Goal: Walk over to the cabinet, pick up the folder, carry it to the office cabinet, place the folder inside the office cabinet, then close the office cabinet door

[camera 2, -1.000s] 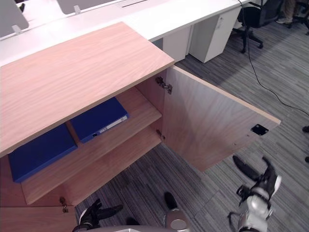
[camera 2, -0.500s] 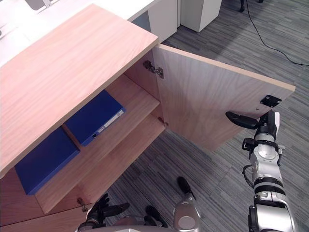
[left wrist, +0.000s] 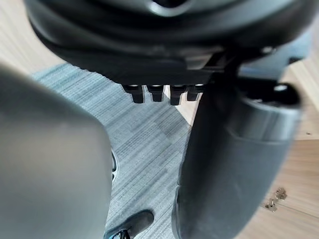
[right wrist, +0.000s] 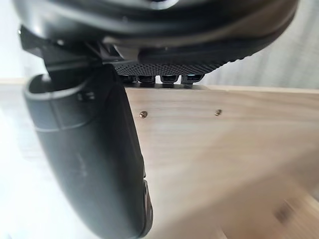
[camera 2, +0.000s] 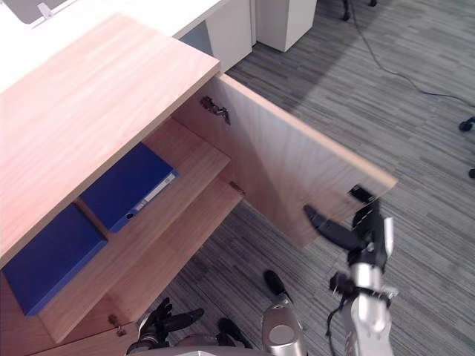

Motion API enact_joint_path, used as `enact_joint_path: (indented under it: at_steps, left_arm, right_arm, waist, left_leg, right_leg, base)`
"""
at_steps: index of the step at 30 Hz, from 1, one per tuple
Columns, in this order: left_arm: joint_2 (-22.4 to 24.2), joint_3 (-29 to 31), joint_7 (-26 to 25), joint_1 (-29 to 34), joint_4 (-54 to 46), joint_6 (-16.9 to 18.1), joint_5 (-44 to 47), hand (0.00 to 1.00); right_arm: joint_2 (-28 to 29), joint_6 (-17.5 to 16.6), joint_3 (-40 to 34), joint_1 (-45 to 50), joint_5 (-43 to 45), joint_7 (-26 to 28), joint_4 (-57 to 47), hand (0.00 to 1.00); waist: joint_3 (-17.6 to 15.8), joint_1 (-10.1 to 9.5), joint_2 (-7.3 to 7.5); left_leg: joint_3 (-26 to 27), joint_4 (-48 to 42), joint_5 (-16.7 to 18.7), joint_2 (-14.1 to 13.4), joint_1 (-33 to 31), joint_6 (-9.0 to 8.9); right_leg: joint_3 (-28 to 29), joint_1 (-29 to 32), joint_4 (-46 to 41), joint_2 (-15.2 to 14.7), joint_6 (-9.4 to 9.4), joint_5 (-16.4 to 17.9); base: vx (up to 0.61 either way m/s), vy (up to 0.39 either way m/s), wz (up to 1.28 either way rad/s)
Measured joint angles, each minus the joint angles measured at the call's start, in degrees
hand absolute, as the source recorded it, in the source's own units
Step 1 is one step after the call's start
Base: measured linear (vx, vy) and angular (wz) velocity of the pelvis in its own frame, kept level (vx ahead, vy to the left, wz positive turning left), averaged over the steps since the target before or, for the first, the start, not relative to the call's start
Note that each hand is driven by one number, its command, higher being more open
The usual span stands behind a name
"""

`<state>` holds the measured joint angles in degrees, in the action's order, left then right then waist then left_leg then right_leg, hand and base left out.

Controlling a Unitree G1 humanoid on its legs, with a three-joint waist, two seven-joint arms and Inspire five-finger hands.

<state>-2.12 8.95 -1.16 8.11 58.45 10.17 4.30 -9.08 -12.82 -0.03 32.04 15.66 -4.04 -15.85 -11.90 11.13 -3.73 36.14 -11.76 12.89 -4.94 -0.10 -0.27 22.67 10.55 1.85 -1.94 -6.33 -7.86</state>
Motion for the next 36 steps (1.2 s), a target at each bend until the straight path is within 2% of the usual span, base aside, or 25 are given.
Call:
enact_joint_path:
  at_steps: [4, 8, 11, 12, 15, 16, 17, 18, 19, 20, 25, 28, 29, 33, 36]
  left_arm:
    - [-1.7, 0.0, 0.0, -1.1, 1.2, -0.1, -0.1, 1.00]
    - [-2.8, -1.0, 0.1, -3.0, 3.3, -0.4, -2.3, 1.00]
    - [-3.6, -2.0, 0.3, -3.8, 3.3, -0.6, -3.5, 1.00]
    - [-3.7, -2.0, 0.2, -4.1, 3.2, -0.6, -3.7, 1.00]
    - [-3.6, -2.0, 0.0, -4.7, 3.1, -0.7, -3.8, 1.00]
    - [-3.6, -2.0, -0.2, -5.0, 2.9, -0.7, -3.7, 1.00]
    - [-3.6, -1.8, -0.3, -5.1, 2.9, -0.8, -3.7, 1.00]
    - [-3.6, -1.6, -0.9, -5.4, 2.9, -1.1, -3.6, 1.00]
    - [-3.5, -1.5, -1.1, -5.4, 2.6, -1.1, -3.4, 1.00]
    - [-3.5, -1.4, -1.7, -5.5, 2.0, -1.2, -3.1, 1.00]
    - [-3.5, -0.3, -2.8, -5.4, -0.1, -1.6, -1.7, 1.00]
    - [-3.6, -0.4, -3.1, -5.3, -0.3, -1.9, 0.1, 1.00]
    - [-3.6, -0.4, -3.2, -5.2, -0.4, -1.9, 0.3, 1.00]
    - [-3.4, -0.3, -3.7, -4.9, -0.7, -2.1, 1.0, 1.00]
    - [-3.4, 0.8, -3.8, -4.2, -0.8, -2.3, 1.4, 1.00]
  right_arm:
    - [-0.2, 0.3, 9.4, 6.6, -1.0, 4.8, -1.7, 1.00]
    - [-3.4, 2.1, 15.1, 9.0, -4.6, 7.8, -3.8, 1.00]
    - [-5.4, 3.2, 19.3, 8.8, -4.8, 9.9, -3.8, 1.00]
    - [-5.5, 4.1, 21.1, 7.8, -4.9, 10.3, -3.8, 1.00]
    - [-5.7, 5.8, 24.4, -0.9, -8.1, 10.3, -0.6, 1.00]
    - [-5.4, 5.8, 24.3, -6.4, -9.8, 9.5, 2.3, 1.00]
    - [-5.2, 5.8, 24.0, -9.6, -10.8, 9.1, 4.3, 1.00]
    - [-4.1, 5.8, 22.5, -17.2, -13.9, 7.0, 10.2, 1.00]
    - [-3.4, 5.9, 21.5, -20.2, -15.1, 5.8, 12.6, 1.00]
    - [-1.6, 5.9, 18.9, -26.4, -17.8, 2.6, 17.7, 1.00]
    - [1.5, 6.6, 6.9, -45.5, -18.6, -8.1, 36.7, 1.00]
    - [1.6, 6.2, 1.4, -47.3, -17.0, -12.7, 42.5, 1.00]
    - [1.5, 6.2, 0.6, -47.3, -16.9, -12.8, 43.3, 1.00]
    - [0.6, 6.3, -1.9, -46.2, -15.2, -13.3, 45.1, 1.00]
    - [0.8, 6.2, -2.0, -40.3, -15.2, -11.9, 45.0, 1.00]
  waist:
    - [0.3, -0.03, 2.91]
    - [0.3, -0.13, 4.06]
    - [0.7, -1.37, 4.88]
    - [0.9, -2.39, 5.20]
    - [1.4, -4.70, 5.74]
    - [1.7, -5.88, 5.98]
    - [1.8, -6.25, 6.13]
    - [2.1, -7.66, 6.47]
    - [2.2, -8.29, 6.58]
    - [2.3, -9.40, 6.68]
    - [2.1, -12.80, 6.46]
    - [1.9, -13.17, 6.13]
    - [1.9, -13.17, 6.06]
    - [0.9, -13.61, 4.21]
    - [0.8, -14.12, 3.77]
  left_leg:
    - [0.4, -1.6, 0.4, -0.9, 0.5, -0.21]
    - [-2.0, -2.9, 0.5, -0.8, -0.7, -0.24]
    - [-6.0, -3.5, 0.1, -0.4, -2.7, 0.00]
    - [-7.8, -3.5, -0.1, -0.1, -3.3, -0.04]
    - [-13.0, -2.7, -1.9, 1.2, -5.5, 0.35]
    - [-14.9, -1.6, -3.3, 1.8, -6.1, 0.70]
    - [-15.9, -0.8, -4.1, 2.1, -6.0, 0.90]
    - [-18.5, 1.2, -5.8, 3.0, -6.0, 1.08]
    - [-19.4, 2.0, -6.5, 3.3, -5.9, 1.08]
    - [-21.4, 3.5, -8.0, 3.8, -6.0, 1.32]
    - [-27.2, 8.1, -12.7, 4.9, -6.6, 1.41]
    - [-31.8, 10.6, -15.2, 5.4, -6.9, 1.17]
    - [-32.5, 11.2, -15.5, 5.5, -6.8, 0.75]
    - [-36.5, 17.0, -19.1, 5.8, -5.5, 0.63]
    - [-38.7, 17.1, -19.2, 5.9, -4.7, 0.45]
  right_leg:
    - [0.5, -0.7, -0.5, 0.6, 0.22, -0.4]
    - [-1.5, -0.9, -1.2, 0.0, 0.24, -0.4]
    - [-4.8, -1.0, -1.6, -0.9, 0.78, 0.1]
    - [-6.3, -1.0, -1.7, -1.3, 1.05, 0.5]
    - [-11.2, -1.0, -1.9, -2.8, 1.12, 1.3]
    - [-13.2, -1.1, -1.9, -3.2, 1.24, 1.4]
    - [-14.2, -1.3, -2.0, -3.3, 1.33, 1.5]
    - [-16.9, -1.9, -2.0, -4.1, 1.07, 1.5]
    - [-17.9, -2.0, -2.0, -4.2, 1.05, 1.5]
    - [-19.8, -2.4, -1.9, -4.7, 1.10, 1.7]
    - [-25.7, -2.6, -1.9, -5.3, 1.39, 2.0]
    - [-30.0, -3.5, -2.0, -5.7, 1.57, 2.7]
    - [-30.7, -3.6, -2.2, -5.8, 1.54, 2.9]
    - [-34.5, -4.0, -2.8, -6.0, 1.38, 4.8]
    - [-36.9, -6.3, -2.6, -6.0, 1.11, 5.9]
  base:
    - [-0.04, -0.016, -0.09]
    - [-0.05, -0.013, 0.31]
    - [-0.06, -0.022, 0.57]
    - [-0.05, -0.029, 0.78]
    - [-0.02, -0.023, 0.88]
    - [0.01, -0.028, 0.81]
    - [0.01, -0.032, 1.02]
    - [0.01, -0.033, 0.85]
    - [0.01, -0.036, 1.01]
    - [0.01, -0.041, 0.71]
    - [-0.01, -0.034, 0.67]
    - [-0.03, -0.015, 0.72]
    - [-0.07, -0.001, 0.77]
    - [-0.07, -0.001, 0.52]
    - [0.02, -0.013, 0.43]
